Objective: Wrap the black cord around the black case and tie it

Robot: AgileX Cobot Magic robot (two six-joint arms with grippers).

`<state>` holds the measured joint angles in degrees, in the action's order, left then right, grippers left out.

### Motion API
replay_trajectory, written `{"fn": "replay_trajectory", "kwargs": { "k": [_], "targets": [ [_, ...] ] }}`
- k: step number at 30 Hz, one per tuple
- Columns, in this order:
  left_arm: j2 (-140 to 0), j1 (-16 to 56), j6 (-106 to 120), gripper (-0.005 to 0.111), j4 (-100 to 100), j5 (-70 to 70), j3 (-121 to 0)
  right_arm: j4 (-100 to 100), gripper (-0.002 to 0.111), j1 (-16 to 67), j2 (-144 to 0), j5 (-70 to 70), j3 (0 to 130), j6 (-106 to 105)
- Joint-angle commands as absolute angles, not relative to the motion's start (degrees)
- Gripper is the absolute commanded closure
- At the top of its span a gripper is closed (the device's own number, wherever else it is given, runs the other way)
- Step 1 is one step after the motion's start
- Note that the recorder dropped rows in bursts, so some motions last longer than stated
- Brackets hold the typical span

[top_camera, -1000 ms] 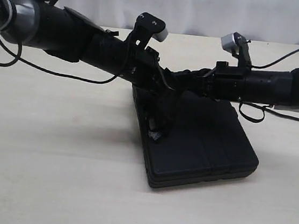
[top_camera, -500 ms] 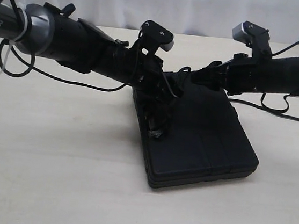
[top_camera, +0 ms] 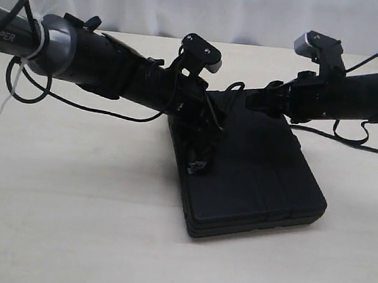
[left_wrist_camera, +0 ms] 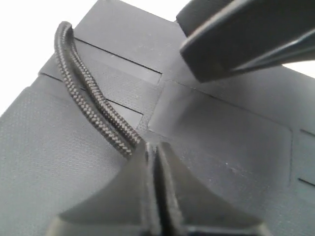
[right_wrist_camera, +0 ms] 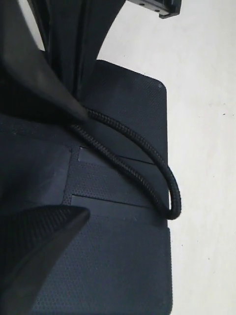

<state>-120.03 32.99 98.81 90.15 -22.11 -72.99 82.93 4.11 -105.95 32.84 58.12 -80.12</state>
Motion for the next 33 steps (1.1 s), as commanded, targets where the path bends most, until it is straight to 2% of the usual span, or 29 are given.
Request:
{"fn": "replay_trajectory", "kwargs": {
  "k": [1,6,12,24,30,33],
  "targets": [
    [-119.79,33.33,99.11,0.107,90.67,-24.49,-73.46,82.00,0.060,3.82,-105.54,32.64,57.99,-80.08],
    [-118.84,33.33,96.33,0.105,91.19,-21.66,-73.46,81.98,0.060,3.82,-106.74,32.64,57.99,-80.08],
    [-118.70,33.33,94.97,0.058,91.78,-22.61,-76.02,82.57,0.060,3.82,-107.10,32.64,57.99,-80.20],
    [-124.43,33.33,92.29,0.057,91.99,-14.30,-83.24,75.67,0.060,3.82,-105.28,25.69,57.99,-74.20],
    [-126.98,33.33,93.80,0.057,92.13,-17.55,-83.61,74.47,0.060,3.82,-104.87,25.27,57.99,-73.08],
    [-127.27,33.33,94.40,0.064,92.13,-15.98,-83.61,74.47,0.060,3.82,-104.87,25.27,57.99,-73.08]
  ]
}}
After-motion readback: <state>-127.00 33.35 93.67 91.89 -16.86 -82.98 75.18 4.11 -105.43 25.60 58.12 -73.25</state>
